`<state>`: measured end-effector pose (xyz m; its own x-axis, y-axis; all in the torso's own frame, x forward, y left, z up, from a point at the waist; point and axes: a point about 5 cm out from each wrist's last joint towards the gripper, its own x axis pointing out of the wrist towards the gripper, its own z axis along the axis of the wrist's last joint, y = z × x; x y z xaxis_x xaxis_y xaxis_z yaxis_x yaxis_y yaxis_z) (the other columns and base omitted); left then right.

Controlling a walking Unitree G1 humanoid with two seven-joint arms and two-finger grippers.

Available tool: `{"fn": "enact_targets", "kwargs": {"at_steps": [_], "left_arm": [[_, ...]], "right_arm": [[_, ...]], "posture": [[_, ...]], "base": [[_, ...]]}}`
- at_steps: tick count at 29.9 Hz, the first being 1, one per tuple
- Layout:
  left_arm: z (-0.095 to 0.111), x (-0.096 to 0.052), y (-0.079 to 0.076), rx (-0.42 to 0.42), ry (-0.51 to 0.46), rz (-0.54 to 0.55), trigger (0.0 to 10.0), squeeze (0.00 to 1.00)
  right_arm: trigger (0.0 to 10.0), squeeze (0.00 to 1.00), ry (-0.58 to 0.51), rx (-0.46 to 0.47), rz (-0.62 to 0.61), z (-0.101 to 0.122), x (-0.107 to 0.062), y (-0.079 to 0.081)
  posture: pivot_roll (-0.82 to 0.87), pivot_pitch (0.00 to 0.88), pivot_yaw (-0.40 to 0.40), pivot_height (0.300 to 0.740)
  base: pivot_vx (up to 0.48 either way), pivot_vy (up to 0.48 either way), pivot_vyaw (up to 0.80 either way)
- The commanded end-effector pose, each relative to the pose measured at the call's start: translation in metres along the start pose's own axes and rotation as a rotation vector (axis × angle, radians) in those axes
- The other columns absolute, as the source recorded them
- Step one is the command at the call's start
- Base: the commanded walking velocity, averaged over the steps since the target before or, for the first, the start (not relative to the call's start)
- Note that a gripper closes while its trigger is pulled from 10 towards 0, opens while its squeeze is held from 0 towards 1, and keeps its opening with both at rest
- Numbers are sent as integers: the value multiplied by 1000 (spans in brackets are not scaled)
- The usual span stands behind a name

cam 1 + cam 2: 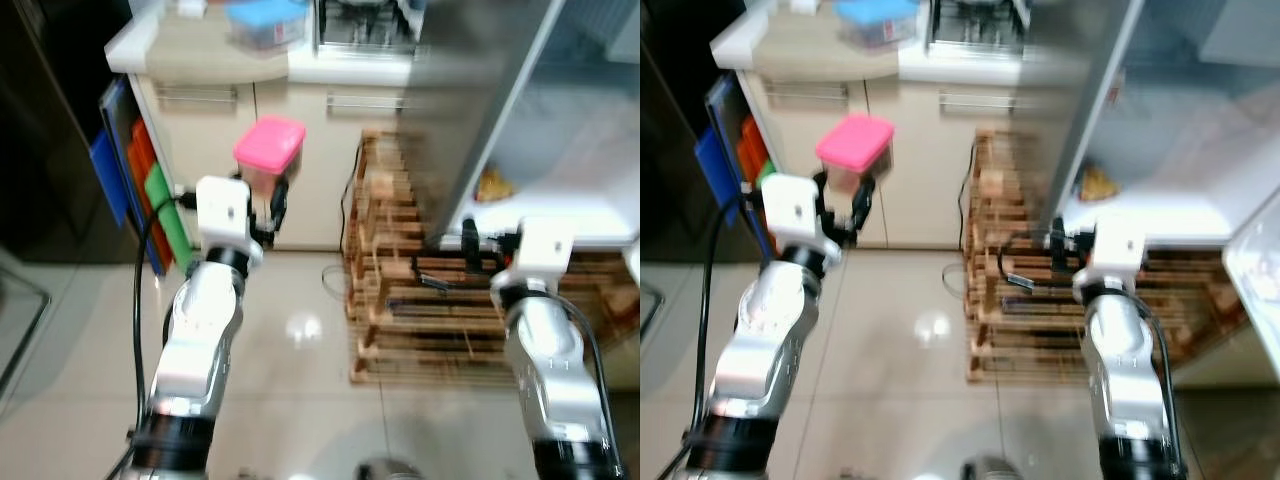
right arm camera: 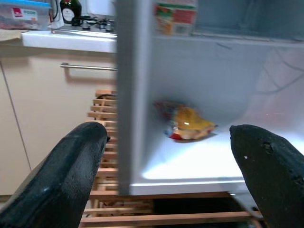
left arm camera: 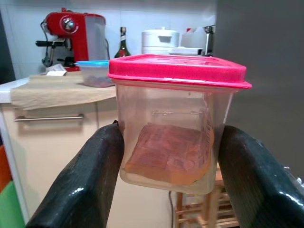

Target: Restocking fridge

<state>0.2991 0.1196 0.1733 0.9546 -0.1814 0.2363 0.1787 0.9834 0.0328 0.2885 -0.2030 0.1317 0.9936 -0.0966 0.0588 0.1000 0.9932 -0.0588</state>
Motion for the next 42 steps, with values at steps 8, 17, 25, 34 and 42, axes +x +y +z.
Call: {"fn": "enact_targets", "kwargs": {"at_steps": [8, 17, 25, 34, 42], "left_arm": [[7, 1, -10, -35, -38, -24, 10000, 0], [6, -1, -10, -43, -29, -21, 10000, 0], [6, -1, -9, -42, -20, -34, 10000, 0], [5, -1, -2, -2, 15, -83, 10000, 0], [-2, 14, -17, -6, 43, -121, 10000, 0]], "right_arm": [[10000, 0, 16, -65, -119, -7, -12, -28], [10000, 0, 125, -174, -343, -23, -35, -72], [10000, 0, 120, -193, -465, -19, -34, -99], [10000, 0, 51, -129, -453, -10, -29, -91], [10000, 0, -46, 6, -156, 5, -29, -25]], "posture": [[-152, 70, -28, 740], [-178, 90, -29, 740], [-172, 116, 1, 740], [-155, 131, 63, 740], [-188, 118, 60, 740]], "base": [[0, -412, 0], [0, 0, 0], [0, 0, 0], [0, 0, 0], [0, -152, 0]]}}
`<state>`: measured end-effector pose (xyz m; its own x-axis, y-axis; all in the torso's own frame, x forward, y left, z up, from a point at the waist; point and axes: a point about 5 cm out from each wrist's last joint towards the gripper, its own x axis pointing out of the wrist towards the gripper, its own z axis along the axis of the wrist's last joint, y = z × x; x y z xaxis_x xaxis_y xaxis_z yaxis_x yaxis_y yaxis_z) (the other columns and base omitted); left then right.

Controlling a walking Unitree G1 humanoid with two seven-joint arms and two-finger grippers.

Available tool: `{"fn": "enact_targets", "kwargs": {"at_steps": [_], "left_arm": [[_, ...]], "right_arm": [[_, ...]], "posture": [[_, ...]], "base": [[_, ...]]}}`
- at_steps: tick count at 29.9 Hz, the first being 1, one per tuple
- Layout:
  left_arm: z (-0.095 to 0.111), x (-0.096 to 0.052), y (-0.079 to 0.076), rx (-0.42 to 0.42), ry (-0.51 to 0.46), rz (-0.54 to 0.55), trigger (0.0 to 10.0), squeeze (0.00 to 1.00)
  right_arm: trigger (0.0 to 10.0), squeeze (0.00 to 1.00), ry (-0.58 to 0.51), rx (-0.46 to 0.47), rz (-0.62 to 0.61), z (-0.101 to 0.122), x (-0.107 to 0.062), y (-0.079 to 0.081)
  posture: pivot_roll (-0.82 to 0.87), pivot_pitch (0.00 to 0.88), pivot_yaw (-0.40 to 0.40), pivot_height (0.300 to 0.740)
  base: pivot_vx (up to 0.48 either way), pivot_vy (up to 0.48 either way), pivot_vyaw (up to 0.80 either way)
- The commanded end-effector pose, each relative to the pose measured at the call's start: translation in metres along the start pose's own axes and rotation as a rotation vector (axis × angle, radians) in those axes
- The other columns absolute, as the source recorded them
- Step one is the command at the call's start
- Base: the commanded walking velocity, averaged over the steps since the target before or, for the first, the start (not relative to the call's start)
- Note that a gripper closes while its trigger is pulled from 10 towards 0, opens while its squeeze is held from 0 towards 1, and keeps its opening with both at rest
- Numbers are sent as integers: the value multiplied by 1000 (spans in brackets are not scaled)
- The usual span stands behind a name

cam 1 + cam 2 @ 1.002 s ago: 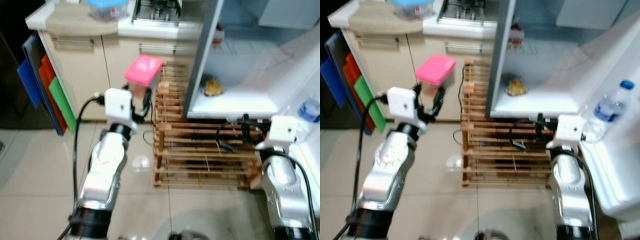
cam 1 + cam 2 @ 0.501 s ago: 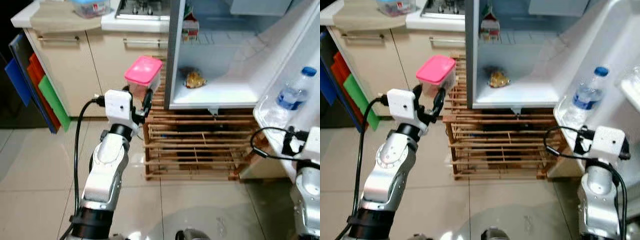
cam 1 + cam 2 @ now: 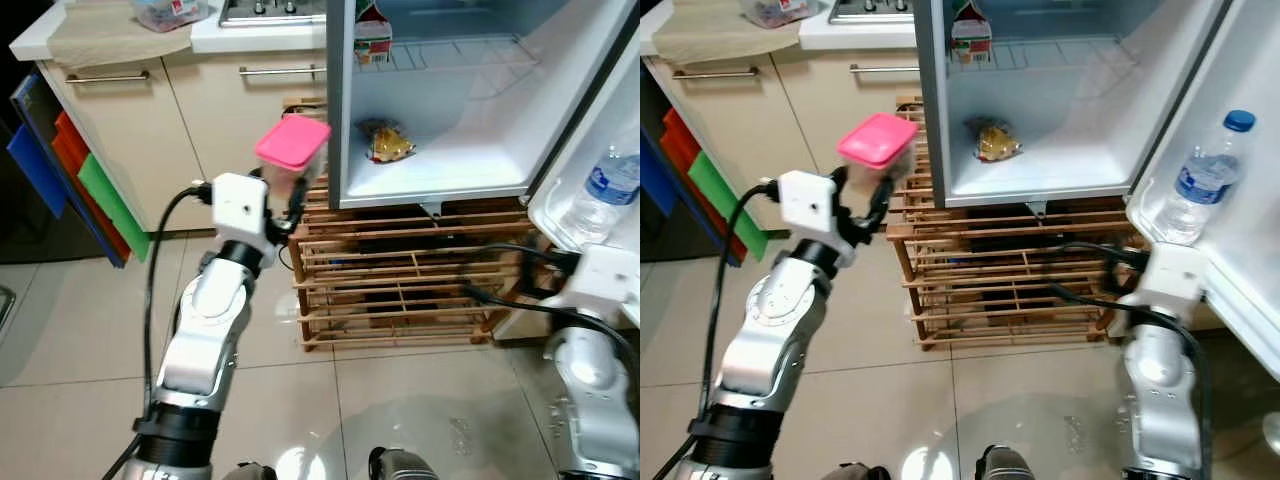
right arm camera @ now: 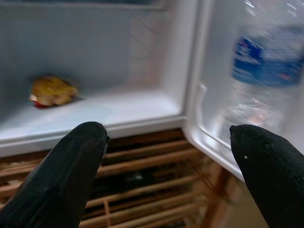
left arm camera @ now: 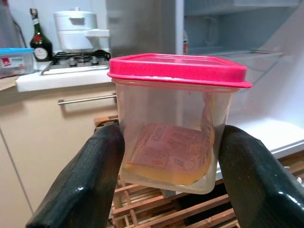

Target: Restocking fridge

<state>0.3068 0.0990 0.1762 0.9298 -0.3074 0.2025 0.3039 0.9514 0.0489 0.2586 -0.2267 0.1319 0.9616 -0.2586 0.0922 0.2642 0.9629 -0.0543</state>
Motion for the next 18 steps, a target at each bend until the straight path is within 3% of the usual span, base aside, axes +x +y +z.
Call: {"fn": "enact_targets", "kwargs": {"at_steps": [1, 3, 6, 12, 16, 18], "left_arm": [[-3, 6, 2, 8, 14, 10, 10000, 0], [-3, 9, 2, 11, 14, 11, 10000, 0], [2, 17, 1, 12, -11, 0, 10000, 0], [3, 18, -2, 14, -25, -9, 10000, 0], [3, 18, -5, -3, -40, -24, 10000, 0], [6, 16, -7, -29, -62, -38, 10000, 0]], "right_arm": [[10000, 0, -20, 21, 15, 5, -1, 4], [10000, 0, -18, 24, 17, 5, -1, 5], [10000, 0, -21, 16, 41, 7, 1, 8], [10000, 0, -22, 7, 59, 8, 2, 9], [10000, 0, -24, 12, 84, 8, 1, 13], [10000, 0, -23, 2, 122, 7, -2, 18]], "posture": [[-205, 103, 60, 740], [-207, 99, 60, 740], [-207, 91, 60, 740], [-207, 84, 53, 740], [-208, 85, 46, 740], [-207, 85, 43, 740]], "base": [[0, -465, 0], [0, -465, 0], [0, -450, 717], [0, -450, 694], [0, -450, 0], [0, 0, 0]]}}
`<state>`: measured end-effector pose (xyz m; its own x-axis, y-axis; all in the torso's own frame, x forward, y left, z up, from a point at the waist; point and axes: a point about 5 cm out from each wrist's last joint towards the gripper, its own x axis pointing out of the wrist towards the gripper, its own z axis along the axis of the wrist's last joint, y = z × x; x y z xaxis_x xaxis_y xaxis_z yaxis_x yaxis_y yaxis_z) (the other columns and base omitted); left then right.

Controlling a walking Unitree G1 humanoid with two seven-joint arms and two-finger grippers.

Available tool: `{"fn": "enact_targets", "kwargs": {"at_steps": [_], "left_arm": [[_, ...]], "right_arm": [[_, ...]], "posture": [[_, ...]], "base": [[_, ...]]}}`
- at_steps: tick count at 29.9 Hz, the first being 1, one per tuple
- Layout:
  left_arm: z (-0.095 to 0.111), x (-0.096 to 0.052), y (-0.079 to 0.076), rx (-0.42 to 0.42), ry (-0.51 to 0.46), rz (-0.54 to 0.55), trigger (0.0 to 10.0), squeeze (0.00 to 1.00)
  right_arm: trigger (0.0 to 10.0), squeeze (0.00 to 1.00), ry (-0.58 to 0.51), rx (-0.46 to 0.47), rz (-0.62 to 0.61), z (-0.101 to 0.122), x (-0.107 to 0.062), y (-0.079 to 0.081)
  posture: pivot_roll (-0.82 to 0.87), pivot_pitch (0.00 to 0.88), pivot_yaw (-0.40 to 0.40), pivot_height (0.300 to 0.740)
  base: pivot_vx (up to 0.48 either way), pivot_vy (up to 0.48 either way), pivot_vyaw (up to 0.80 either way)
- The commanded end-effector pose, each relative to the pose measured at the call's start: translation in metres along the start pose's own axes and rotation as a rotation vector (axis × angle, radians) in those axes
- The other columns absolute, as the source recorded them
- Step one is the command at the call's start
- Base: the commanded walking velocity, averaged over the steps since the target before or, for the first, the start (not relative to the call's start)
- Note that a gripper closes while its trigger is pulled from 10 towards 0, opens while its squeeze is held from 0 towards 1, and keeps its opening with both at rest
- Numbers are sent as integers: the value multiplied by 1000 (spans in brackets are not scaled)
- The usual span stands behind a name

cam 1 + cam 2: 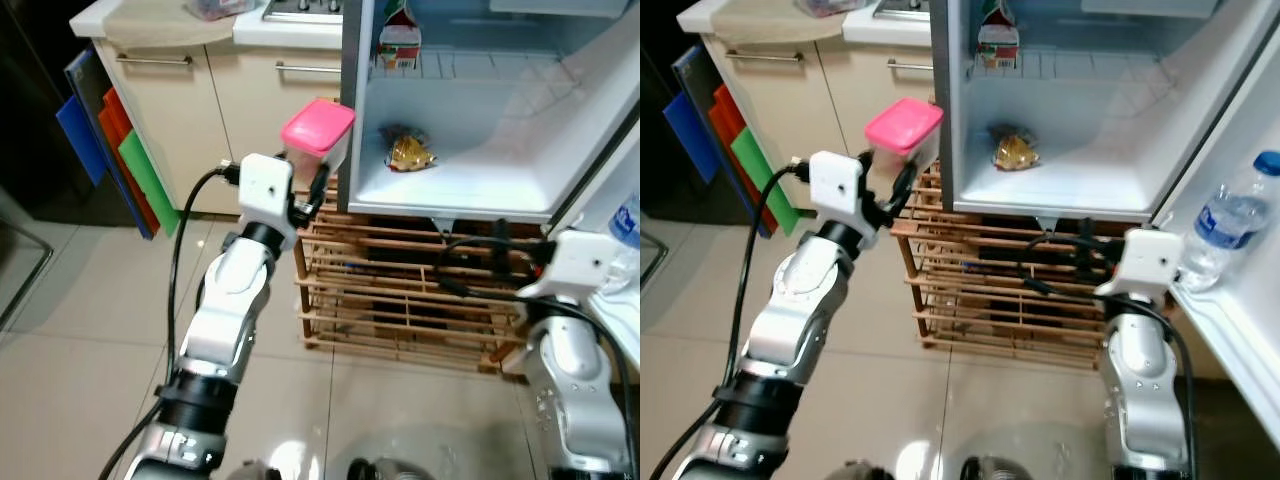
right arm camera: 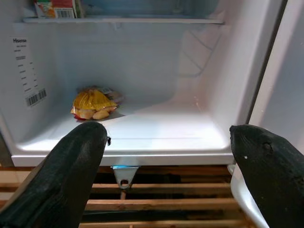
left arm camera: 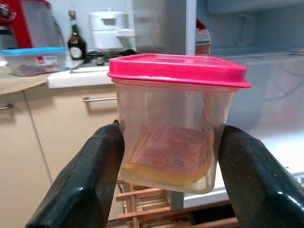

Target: Restocking fridge

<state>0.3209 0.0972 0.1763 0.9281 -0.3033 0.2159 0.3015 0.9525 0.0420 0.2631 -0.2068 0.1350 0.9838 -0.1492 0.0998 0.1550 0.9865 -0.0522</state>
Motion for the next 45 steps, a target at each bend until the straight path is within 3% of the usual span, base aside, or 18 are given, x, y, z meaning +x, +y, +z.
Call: {"fn": "enact_targets", "kwargs": {"at_steps": [1, 8, 15, 21, 25, 26, 27, 29, 31, 34, 39, 41, 45], "left_arm": [[9, 2, -10, -22, -49, -44, 10000, 0], [9, 3, -10, -13, -52, -51, 10000, 0], [9, 1, -10, -12, -52, -56, 10000, 0], [9, 2, -9, -9, -47, -58, 10000, 0], [9, 3, -8, -5, -46, -57, 10000, 0], [9, 3, -8, -5, -46, -56, 10000, 0], [8, 3, -7, 1, -41, -54, 10000, 0], [8, 4, -7, 3, -39, -53, 10000, 0], [6, 5, -7, -4, -30, -55, 10000, 0], [0, 13, -11, -102, 6, -88, 10000, 0], [-2, 25, -8, -116, 24, -80, 10000, 0], [3, 43, 0, -105, 16, -61, 10000, 0], [12, 53, 5, -93, -11, -49, 10000, 0]], "right_arm": [[10000, 0, -7, -11, 17, 2, -3, -1], [10000, 0, 12, -28, 10, -4, -4, -4], [10000, 0, 79, -105, -177, -16, -8, -42], [10000, 0, 73, -149, -225, -14, -7, -50], [10000, 0, 36, -141, -184, -9, -5, -43], [10000, 0, 18, -125, -152, -6, -4, -37], [10000, 0, -23, -86, -60, 1, -4, -19], [10000, 0, -34, -73, -31, 3, -4, -14], [10000, 0, -61, -42, 66, 9, -6, 3], [10000, 0, -59, 16, 163, 11, -8, 18], [10000, 0, -44, 25, 213, 10, -8, 23], [10000, 0, -37, 15, 217, 10, -8, 19], [10000, 0, -25, 15, 219, 9, -11, 17]], "posture": [[-207, 85, 43, 740], [-203, 89, 41, 740], [-206, 103, 42, 740], [-205, 103, 45, 740], [-203, 104, 46, 740], [-203, 104, 46, 740], [-203, 103, 46, 740], [-203, 103, 46, 740], [-203, 101, 43, 740], [-198, 100, 41, 740], [-207, 98, 41, 740], [-226, 98, 49, 740], [-235, 102, 54, 740]], "base": [[0, 0, 0], [0, 0, 0], [0, 0, 0], [0, 0, 0], [0, 0, 0], [0, 0, 0], [0, 0, 0], [0, 0, 0], [0, 0, 0], [0, 0, 0], [0, 0, 0], [0, -411, 0], [202, -399, 0]]}}
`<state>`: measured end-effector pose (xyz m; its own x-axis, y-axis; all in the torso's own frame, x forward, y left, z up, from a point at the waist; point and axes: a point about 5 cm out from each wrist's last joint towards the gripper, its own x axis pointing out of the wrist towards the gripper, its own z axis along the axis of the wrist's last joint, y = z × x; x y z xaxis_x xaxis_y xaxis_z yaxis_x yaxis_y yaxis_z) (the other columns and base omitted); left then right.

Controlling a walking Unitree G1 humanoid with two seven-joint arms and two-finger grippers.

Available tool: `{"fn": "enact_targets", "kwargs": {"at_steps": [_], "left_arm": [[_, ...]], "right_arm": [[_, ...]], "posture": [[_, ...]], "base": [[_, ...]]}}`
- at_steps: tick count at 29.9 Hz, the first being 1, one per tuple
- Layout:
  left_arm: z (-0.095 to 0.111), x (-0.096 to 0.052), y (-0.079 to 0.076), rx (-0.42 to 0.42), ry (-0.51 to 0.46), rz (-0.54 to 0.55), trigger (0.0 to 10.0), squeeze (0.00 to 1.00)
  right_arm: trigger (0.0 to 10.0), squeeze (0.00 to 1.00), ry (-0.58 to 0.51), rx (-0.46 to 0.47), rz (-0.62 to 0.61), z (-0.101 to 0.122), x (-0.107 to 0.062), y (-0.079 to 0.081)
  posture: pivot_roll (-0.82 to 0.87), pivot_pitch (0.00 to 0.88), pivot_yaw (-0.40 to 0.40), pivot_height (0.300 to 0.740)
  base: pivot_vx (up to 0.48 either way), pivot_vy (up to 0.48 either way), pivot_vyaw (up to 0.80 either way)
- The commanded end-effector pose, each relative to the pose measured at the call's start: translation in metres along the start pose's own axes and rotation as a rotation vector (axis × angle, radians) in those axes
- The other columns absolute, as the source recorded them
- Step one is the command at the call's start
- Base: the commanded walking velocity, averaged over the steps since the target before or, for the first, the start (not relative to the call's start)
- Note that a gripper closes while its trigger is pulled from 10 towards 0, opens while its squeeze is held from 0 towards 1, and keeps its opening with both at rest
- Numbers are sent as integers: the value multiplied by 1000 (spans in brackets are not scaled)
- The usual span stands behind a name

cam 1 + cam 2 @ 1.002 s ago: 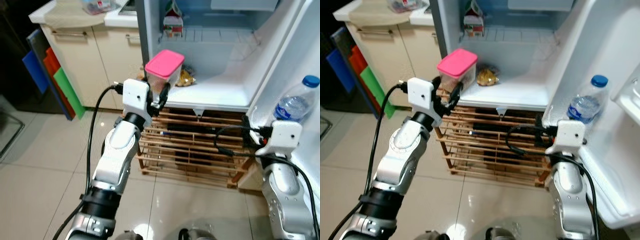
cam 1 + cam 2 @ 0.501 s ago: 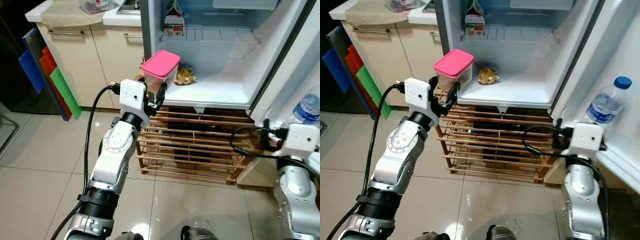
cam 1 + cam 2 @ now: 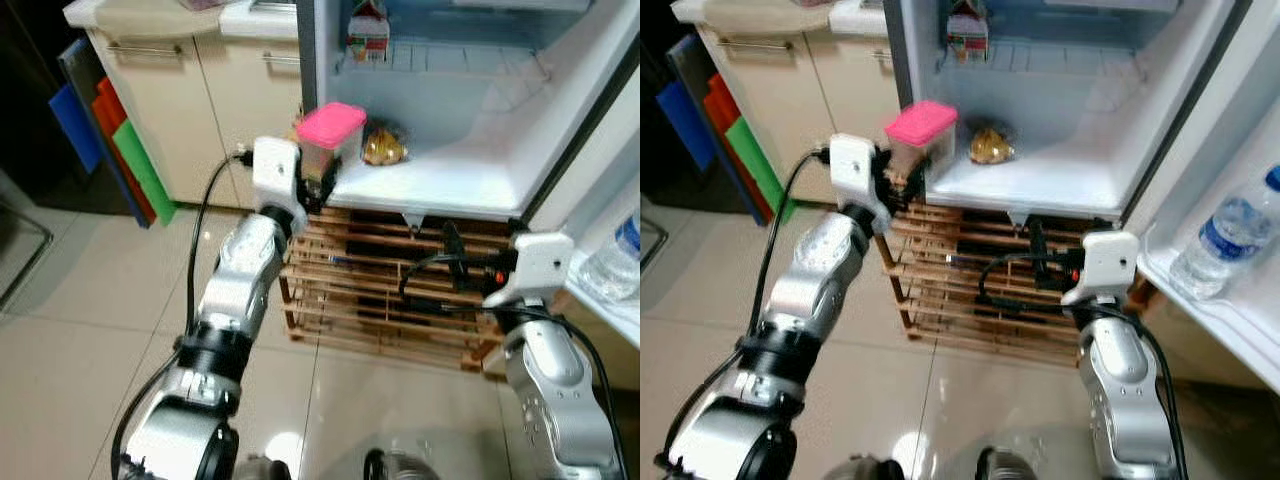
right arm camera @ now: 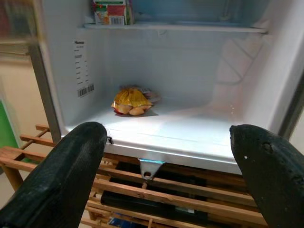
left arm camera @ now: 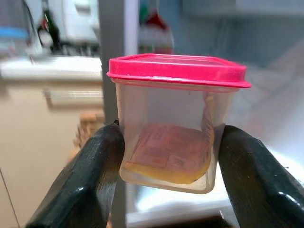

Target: Restocking fridge

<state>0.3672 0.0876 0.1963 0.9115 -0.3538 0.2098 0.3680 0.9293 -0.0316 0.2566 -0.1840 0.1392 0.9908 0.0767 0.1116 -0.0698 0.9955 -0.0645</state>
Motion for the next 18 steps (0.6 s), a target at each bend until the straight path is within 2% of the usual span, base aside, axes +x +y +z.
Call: {"fn": "enact_targets", "kwargs": {"at_steps": [1, 11, 18], "left_arm": [[4, 4, 0, -7, -20, 5, 10000, 0], [16, 9, -11, 49, -101, -56, 10000, 0], [23, 9, -11, 65, -125, -61, 10000, 0]], "right_arm": [[10000, 0, 1, 5, -7, 2, -3, -4], [10000, 0, 32, 15, 70, -2, -6, 5], [10000, 0, 35, 34, 125, -1, -9, 14]], "posture": [[-235, 102, 54, 740], [-232, 111, 50, 740], [-232, 112, 52, 740]], "base": [[281, -386, 0], [307, -362, 0], [0, 0, 0]]}}
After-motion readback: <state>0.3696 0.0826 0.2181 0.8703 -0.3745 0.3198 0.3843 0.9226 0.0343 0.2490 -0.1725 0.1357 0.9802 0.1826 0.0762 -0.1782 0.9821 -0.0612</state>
